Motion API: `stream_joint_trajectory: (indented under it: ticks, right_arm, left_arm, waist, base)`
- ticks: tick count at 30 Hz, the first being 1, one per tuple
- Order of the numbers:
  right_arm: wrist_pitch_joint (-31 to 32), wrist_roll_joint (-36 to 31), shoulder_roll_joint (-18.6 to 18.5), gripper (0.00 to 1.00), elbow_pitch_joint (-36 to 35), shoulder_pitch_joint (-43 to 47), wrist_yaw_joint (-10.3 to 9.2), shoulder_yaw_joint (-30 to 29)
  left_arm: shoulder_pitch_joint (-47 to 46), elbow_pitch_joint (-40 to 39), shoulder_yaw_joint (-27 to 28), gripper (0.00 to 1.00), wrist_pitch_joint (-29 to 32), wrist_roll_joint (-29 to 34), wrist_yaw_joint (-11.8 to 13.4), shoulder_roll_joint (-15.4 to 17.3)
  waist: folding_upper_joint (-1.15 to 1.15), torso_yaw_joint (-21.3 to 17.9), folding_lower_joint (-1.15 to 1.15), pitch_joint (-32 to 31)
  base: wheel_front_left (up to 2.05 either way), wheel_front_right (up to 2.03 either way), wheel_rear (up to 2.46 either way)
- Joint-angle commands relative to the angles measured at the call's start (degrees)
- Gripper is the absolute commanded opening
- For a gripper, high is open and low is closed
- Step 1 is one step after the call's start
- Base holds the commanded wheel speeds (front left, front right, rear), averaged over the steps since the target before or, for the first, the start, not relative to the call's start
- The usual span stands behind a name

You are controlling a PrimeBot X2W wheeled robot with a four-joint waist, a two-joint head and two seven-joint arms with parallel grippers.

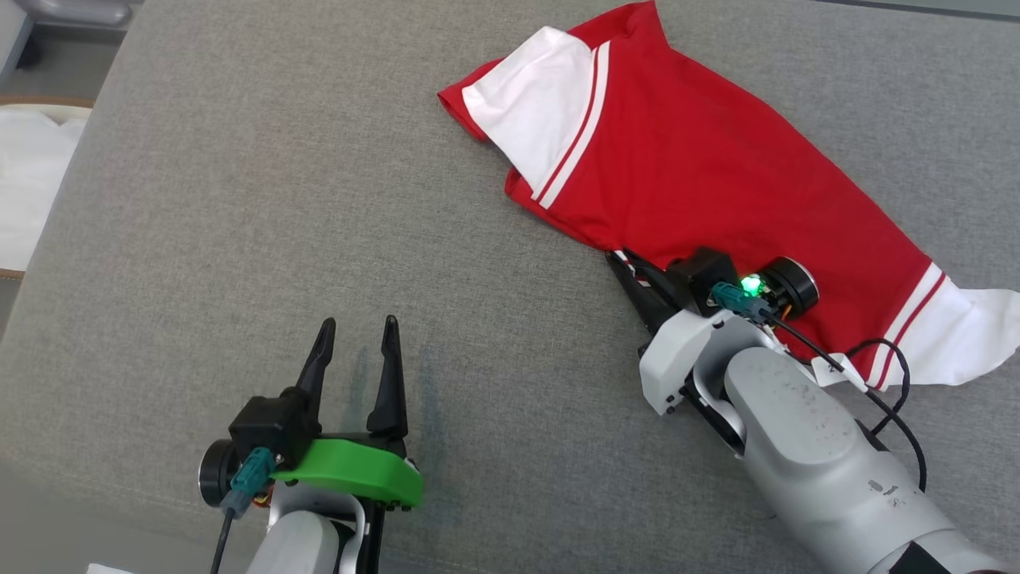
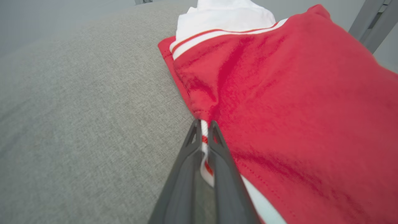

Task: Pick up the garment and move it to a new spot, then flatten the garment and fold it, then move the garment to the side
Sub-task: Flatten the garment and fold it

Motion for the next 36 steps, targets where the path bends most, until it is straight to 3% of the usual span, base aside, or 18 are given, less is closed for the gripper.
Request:
stream_joint_trajectory:
  ticks: [1,8,13,21,27,32,36]
  right_arm:
    - [0.03,-0.24,-0.62,0.00,-1.02,1.05,-0.01,-0.39]
    - [0.03,-1.17,-1.45,0.00,-10.03,1.60,-0.02,-3.51]
    - [0.02,-2.63,-3.04,0.00,-15.73,-2.98,-0.02,-4.87]
    - [0.02,-4.60,-5.84,0.00,-16.84,-17.70,-0.03,-3.47]
    - [0.03,-2.02,-5.14,0.00,-18.37,-25.93,-0.03,-2.46]
    - [0.03,2.05,-5.23,0.00,-22.64,-24.62,-0.03,-2.66]
    - [0.03,4.67,-9.67,0.00,-25.17,-17.31,-0.04,-2.50]
  left_arm:
    - [-0.38,0.05,0.21,1.00,0.04,0.07,0.05,0.11]
    - [-0.12,0.36,0.68,1.00,0.04,0.44,-0.22,0.12]
    - [0.65,1.08,0.69,1.00,0.04,0.47,-0.52,0.12]
    - [3.44,2.50,-0.50,1.00,0.04,-0.24,-1.07,0.12]
    - [5.73,3.02,-0.54,1.00,0.04,-0.46,-0.75,0.13]
    - [6.86,3.05,0.67,1.00,0.04,0.17,-0.61,0.11]
    - [6.77,3.11,1.00,1.00,0.04,0.86,-0.79,0.12]
  waist:
    - [0.00,-0.87,0.00,-0.59]
    - [0.00,-2.62,0.00,-2.43]
    - [0.00,-2.85,0.00,-4.80]
    - [0.00,0.00,0.00,-9.80]
    - [0.00,1.39,0.00,-11.91]
    - [0.00,-0.36,0.00,-12.26]
    - [0.00,-3.06,0.00,-11.58]
  base:
    - [0.00,0.00,0.00]
    - [0.00,0.00,0.00]
    - [0.00,0.00,0.00]
    - [0.00,0.00,0.00]
    - [0.00,0.00,0.00]
    - [0.00,0.00,0.00]
    - [0.00,0.00,0.00]
